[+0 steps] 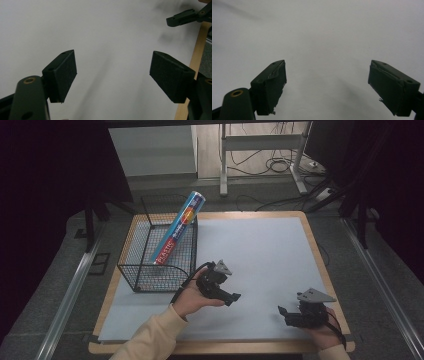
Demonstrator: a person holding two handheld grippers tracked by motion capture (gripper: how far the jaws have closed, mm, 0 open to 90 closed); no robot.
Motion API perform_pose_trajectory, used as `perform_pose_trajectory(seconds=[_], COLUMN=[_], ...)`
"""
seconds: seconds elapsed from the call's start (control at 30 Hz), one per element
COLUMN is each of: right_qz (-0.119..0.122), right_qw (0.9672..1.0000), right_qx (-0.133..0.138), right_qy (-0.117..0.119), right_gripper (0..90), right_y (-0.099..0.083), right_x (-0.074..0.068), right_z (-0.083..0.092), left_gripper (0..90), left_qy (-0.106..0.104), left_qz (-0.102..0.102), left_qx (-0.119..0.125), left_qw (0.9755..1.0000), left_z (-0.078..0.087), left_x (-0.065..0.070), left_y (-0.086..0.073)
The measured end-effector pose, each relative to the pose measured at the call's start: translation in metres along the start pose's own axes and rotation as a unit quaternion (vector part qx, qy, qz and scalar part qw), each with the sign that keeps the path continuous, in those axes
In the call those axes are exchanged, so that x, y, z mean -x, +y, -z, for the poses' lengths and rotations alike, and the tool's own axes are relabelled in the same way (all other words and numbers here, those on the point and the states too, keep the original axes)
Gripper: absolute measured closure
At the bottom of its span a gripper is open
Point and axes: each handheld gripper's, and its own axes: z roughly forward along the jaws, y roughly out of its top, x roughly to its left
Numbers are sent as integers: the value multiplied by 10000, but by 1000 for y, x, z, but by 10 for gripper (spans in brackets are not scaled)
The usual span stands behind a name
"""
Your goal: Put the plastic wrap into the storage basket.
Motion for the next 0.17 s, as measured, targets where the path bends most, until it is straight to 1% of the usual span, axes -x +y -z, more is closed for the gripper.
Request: perform_pose_trajectory(seconds=[0.17], right_qz=[10], right_qw=[10000], right_qx=[48], right_qy=[7], right_gripper=[152], right_y=[0], right_x=[0], right_z=[1], left_gripper=[211], left_qy=[-28], left_qz=[4], left_qx=[-67], left_qw=[10000], left_z=[-4], left_x=[1], left_y=[-4])
